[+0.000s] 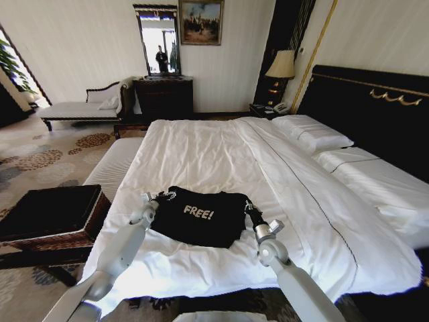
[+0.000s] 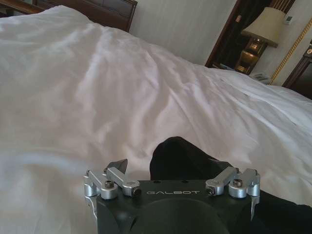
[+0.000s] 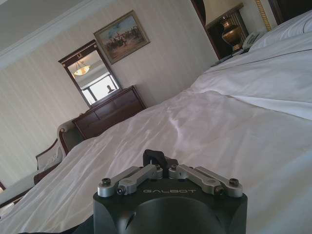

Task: Fold the clothes on the bed and place them into the basket.

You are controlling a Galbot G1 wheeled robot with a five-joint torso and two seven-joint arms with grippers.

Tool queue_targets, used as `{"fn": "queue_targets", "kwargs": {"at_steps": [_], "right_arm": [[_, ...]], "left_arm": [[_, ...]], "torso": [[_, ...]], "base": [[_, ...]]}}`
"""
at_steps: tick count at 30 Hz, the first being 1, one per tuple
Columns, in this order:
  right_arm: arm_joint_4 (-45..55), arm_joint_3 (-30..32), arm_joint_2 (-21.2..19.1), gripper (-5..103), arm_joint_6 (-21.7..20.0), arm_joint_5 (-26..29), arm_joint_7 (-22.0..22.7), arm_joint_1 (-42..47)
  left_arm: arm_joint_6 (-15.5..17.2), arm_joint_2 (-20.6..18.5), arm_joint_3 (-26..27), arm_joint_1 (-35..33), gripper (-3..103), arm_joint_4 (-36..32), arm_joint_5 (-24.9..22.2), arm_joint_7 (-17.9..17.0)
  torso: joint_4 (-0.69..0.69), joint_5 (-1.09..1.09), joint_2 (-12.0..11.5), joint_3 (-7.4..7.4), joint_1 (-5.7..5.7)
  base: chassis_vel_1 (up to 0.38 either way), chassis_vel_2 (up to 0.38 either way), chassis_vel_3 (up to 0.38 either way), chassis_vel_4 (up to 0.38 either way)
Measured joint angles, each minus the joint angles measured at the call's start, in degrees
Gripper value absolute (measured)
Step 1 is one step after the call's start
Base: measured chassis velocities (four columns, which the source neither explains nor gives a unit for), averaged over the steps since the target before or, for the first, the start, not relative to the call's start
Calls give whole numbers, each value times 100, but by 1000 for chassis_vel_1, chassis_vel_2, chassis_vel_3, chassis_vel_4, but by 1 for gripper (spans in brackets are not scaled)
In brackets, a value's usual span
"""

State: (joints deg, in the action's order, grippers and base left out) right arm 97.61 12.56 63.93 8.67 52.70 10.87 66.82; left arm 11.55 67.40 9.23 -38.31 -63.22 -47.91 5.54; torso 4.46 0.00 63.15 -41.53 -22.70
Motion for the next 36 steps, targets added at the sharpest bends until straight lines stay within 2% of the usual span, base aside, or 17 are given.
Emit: {"fn": "queue_targets", "kwargs": {"at_steps": [2,3,5,7,8,11,12,14,15,18,20,24,27,29,30,34,36], "right_arm": [[-23,-1,0,0,-4,3,6,-16],[-23,-1,0,0,-4,3,6,-16],[-43,-8,6,0,-6,4,10,-33],[-81,-20,10,0,-8,4,15,-54],[-81,-20,10,0,-8,4,15,-54],[-115,-23,6,0,-8,4,19,-66],[-121,-23,1,0,-6,3,19,-69],[-127,-23,-9,0,8,3,21,-82],[-127,-23,-9,0,8,3,21,-82],[-122,-23,-48,0,51,36,21,-120],[-120,-23,-52,0,55,38,21,-123],[18,11,-141,0,278,80,-2,-173],[118,42,-242,0,401,90,-95,-172],[343,108,-460,0,587,137,-327,-146],[343,108,-460,0,587,137,-327,-146],[878,306,-913,0,830,441,-876,-138],[977,347,-993,0,857,510,-951,-169]], "left_arm": [[-47,74,11,31,80,76,-14,58],[-47,74,11,31,80,76,-14,58],[-65,96,18,35,75,88,-36,84],[-82,118,29,35,64,88,-62,121],[-82,118,29,35,64,88,-62,121],[-98,137,49,35,48,79,-77,136],[-100,138,56,35,48,67,-82,139],[-101,138,65,35,37,43,-89,140],[-101,138,65,35,37,43,-89,140],[-108,133,82,36,21,0,-115,147],[-110,133,84,37,21,-2,-115,148],[-137,75,174,20,2,-275,-195,124],[-137,-12,227,-33,1,-532,-288,105],[-126,-182,354,-129,1,-1149,-526,32],[-126,-182,354,-129,1,-1149,-526,32],[-29,-532,623,-183,1,-2337,-1176,-178],[-10,-595,657,-163,1,-2496,-1292,-217]], "torso": [[1,0,0,0,0],[1,0,0,0,0],[0,0,0,0,0],[-1,0,0,0,0],[-1,0,0,0,0],[0,0,0,0,1],[0,0,0,0,0],[0,0,0,0,0],[0,0,0,0,0],[0,0,0,0,1],[0,0,0,0,1],[1,0,0,0,1],[0,-1,0,0,1],[-2,0,0,0,1],[-2,0,0,0,1],[2,1,0,1,2],[1,0,0,1,1]], "base": [[0,0,0,0],[0,0,0,0],[0,0,0,0],[0,0,0,0],[0,0,0,0],[0,0,0,0],[0,0,0,0],[0,0,0,0],[0,0,0,0],[0,0,0,0],[0,0,0,0],[0,0,0,0],[0,0,0,0],[0,0,0,0],[0,0,0,0],[0,0,0,0],[0,0,0,0]]}}
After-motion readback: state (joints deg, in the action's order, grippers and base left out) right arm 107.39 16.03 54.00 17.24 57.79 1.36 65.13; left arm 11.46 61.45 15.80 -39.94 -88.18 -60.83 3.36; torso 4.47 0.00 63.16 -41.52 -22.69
